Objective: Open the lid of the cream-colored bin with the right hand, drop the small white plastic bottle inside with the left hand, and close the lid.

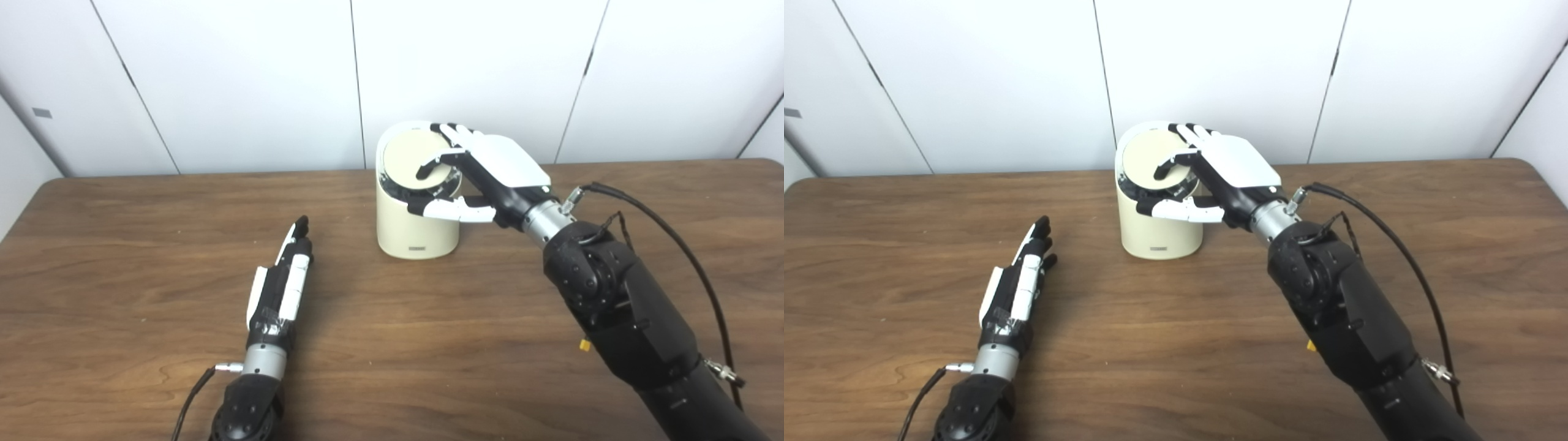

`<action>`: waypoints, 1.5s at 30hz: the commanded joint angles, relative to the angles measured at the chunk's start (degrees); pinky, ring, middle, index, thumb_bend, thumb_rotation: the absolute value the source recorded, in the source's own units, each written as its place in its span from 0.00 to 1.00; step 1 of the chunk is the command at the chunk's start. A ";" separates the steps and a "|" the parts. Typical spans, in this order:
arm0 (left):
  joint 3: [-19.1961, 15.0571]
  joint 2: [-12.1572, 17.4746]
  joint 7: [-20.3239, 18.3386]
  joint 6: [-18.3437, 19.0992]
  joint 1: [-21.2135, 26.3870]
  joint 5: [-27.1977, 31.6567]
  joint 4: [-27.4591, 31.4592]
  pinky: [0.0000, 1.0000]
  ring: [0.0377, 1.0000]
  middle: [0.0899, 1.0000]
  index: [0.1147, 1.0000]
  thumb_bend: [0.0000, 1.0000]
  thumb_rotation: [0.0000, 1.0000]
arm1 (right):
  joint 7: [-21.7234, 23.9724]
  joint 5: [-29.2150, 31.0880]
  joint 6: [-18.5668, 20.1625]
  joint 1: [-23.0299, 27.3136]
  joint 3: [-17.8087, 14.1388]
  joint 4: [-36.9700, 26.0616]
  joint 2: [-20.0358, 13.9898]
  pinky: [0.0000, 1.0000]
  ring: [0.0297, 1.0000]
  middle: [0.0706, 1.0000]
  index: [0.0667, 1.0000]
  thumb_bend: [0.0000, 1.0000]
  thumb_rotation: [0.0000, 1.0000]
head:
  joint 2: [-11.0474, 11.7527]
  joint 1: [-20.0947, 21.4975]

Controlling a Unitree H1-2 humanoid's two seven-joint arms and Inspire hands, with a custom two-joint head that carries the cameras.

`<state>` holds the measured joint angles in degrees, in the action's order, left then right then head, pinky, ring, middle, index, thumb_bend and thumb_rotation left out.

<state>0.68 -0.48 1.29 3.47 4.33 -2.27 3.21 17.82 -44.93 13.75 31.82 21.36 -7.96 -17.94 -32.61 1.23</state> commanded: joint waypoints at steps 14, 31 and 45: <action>0.24 0.05 0.48 -1.22 1.85 -0.61 0.63 1.00 1.00 1.00 1.00 0.73 0.94 | 0.32 1.91 0.34 0.20 -3.26 -3.12 0.73 1.00 1.00 1.00 0.70 0.64 1.00 | 0.24 0.12; -0.51 0.84 0.43 -0.90 2.02 -0.09 0.59 1.00 1.00 1.00 1.00 0.69 0.95 | -2.91 12.71 2.75 -8.41 -16.05 -12.02 3.86 0.96 1.00 0.99 0.89 0.58 1.00 | 0.12 0.81; -3.65 3.82 -3.45 -2.31 -0.17 6.99 2.24 1.00 1.00 1.00 1.00 0.62 0.97 | -9.42 30.07 -3.54 -22.94 -25.17 -3.74 6.12 0.93 0.95 0.96 0.96 0.62 1.00 | -0.16 0.83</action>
<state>-2.90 2.86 -1.06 3.33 4.15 3.69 3.12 9.43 -18.74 12.94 7.61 -2.50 -11.28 -12.74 -32.70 2.02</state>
